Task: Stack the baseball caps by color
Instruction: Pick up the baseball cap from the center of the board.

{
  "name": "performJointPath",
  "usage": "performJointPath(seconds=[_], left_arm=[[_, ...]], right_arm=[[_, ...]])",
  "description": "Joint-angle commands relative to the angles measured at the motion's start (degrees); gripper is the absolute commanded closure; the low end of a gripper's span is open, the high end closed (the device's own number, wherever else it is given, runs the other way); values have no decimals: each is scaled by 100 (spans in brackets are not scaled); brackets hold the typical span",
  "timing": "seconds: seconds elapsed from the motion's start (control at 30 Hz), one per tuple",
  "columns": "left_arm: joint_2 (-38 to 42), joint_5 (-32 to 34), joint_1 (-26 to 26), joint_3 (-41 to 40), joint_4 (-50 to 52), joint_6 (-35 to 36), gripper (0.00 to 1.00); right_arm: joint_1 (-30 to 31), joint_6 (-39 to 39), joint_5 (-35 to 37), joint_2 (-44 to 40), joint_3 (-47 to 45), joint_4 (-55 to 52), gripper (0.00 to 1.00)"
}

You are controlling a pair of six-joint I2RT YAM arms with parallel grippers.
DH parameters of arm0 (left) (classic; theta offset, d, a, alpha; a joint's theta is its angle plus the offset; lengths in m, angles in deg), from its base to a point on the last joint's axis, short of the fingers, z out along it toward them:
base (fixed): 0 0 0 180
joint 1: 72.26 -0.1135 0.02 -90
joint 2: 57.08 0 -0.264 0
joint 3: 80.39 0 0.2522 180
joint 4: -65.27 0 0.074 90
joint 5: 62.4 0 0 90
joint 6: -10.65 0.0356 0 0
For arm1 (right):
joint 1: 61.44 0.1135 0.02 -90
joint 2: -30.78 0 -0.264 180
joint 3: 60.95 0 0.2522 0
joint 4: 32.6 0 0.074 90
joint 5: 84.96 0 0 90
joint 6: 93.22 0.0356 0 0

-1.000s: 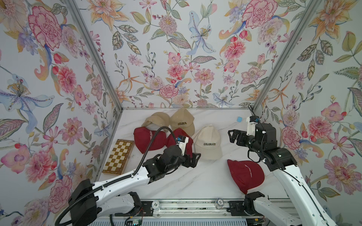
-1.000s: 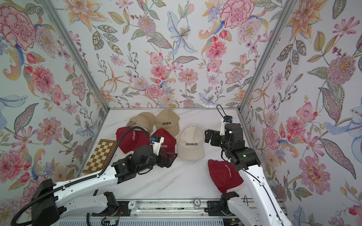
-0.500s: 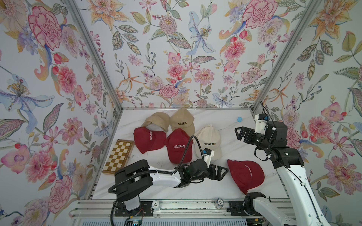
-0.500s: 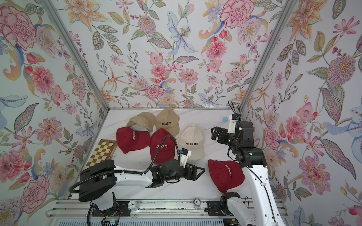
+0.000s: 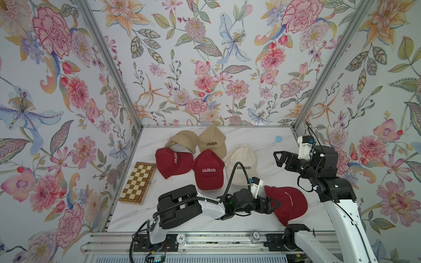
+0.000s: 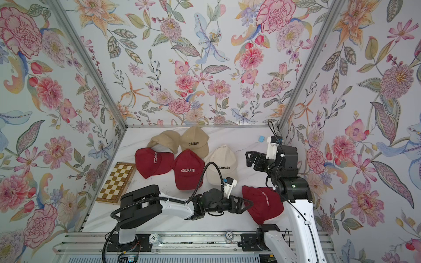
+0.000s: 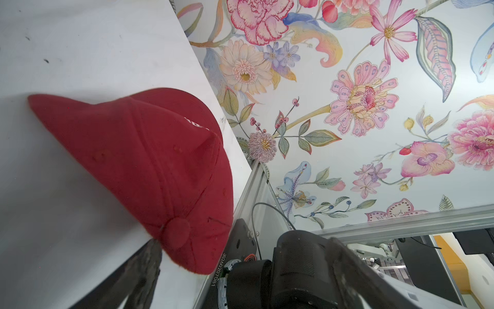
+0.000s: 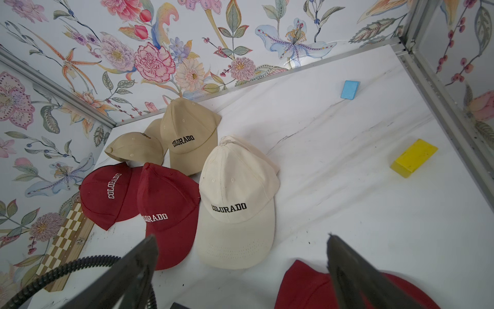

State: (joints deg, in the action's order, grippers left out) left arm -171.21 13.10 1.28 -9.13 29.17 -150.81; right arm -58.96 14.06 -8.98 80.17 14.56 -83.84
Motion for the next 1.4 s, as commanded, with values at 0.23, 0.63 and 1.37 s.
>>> performJointPath(seconds=[0.23,0.63,1.37], left_arm=[[-584,-250,38,473,-238,-209,8],[-820,-211,-101,761,-254,-81,33],[-597,-498,-480,2515,2331,1636,100]], right_arm=[[-184,-100,-201,-89,-88,81,1],[-370,-104,-447,-140,-217,159,1],[-637,-294,-588,35,-39,223,1]])
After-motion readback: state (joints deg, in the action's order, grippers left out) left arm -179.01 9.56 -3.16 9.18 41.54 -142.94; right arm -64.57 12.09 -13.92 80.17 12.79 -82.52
